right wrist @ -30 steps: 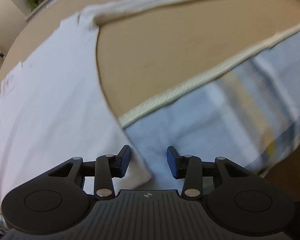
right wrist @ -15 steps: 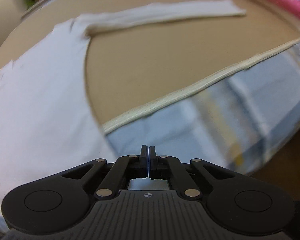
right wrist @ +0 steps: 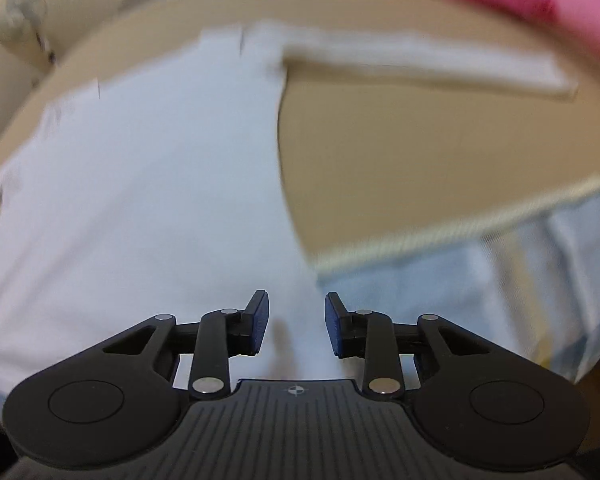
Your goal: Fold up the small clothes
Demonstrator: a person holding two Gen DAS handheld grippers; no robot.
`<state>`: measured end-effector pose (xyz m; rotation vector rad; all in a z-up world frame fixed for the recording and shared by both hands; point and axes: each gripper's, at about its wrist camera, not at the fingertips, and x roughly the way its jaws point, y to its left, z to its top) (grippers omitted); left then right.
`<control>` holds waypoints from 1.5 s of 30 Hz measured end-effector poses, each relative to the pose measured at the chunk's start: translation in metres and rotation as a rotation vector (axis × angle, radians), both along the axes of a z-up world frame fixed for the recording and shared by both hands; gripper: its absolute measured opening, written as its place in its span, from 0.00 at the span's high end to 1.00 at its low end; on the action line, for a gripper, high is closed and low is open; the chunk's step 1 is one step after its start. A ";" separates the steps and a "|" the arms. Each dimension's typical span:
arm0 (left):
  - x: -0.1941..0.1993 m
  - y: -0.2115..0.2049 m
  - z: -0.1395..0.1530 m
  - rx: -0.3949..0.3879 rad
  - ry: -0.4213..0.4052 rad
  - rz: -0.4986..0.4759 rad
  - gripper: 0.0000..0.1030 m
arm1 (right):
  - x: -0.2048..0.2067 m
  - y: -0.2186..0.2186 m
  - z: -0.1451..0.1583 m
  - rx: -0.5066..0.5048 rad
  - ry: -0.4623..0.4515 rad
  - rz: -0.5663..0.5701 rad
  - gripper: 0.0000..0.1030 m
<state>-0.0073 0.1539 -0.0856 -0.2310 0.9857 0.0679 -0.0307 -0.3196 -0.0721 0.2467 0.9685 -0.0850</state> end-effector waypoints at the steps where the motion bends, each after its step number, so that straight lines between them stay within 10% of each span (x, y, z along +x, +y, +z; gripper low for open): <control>1: 0.000 0.006 0.009 0.003 -0.054 0.042 0.77 | 0.002 -0.001 0.008 0.017 -0.054 -0.023 0.68; 11: 0.074 0.127 0.072 -0.031 -0.240 0.358 0.55 | 0.055 -0.018 0.090 -0.033 -0.433 0.078 0.59; 16: 0.136 0.211 0.033 0.023 -0.148 0.511 0.46 | 0.087 -0.025 0.052 -0.012 -0.302 -0.006 0.63; 23: 0.145 0.305 0.000 -0.175 -0.130 0.726 0.46 | 0.125 -0.001 0.032 -0.024 -0.253 0.052 0.63; 24: 0.147 0.313 -0.002 -0.186 -0.139 0.748 0.49 | 0.130 0.001 0.028 -0.028 -0.237 0.056 0.63; 26: 0.156 0.327 -0.010 -0.167 -0.104 0.797 0.97 | 0.137 0.005 0.019 -0.034 -0.202 0.058 0.63; 28: 0.170 0.320 -0.004 -0.053 -0.088 0.819 0.97 | 0.135 0.013 0.015 -0.035 -0.176 0.049 0.63; 32: 0.216 0.187 0.067 0.264 -0.325 0.531 0.97 | 0.142 0.019 0.007 -0.034 -0.155 0.061 0.63; 35: 0.223 0.058 0.104 0.116 -0.489 0.214 0.92 | 0.147 0.026 0.003 -0.063 -0.149 0.085 0.63; 37: 0.220 -0.027 0.105 -0.055 -0.484 -0.119 0.38 | 0.149 0.029 0.001 -0.069 -0.141 0.091 0.63; 39: 0.206 -0.084 0.097 -0.087 -0.447 -0.380 0.39 | 0.148 0.032 -0.001 -0.087 -0.134 0.099 0.63; 42: 0.200 -0.087 0.082 -0.043 -0.388 -0.442 0.42 | 0.143 0.036 0.001 -0.112 -0.141 0.114 0.63; 45: 0.219 -0.032 0.079 0.020 -0.335 -0.233 0.49 | 0.135 0.039 0.006 -0.116 -0.173 0.121 0.63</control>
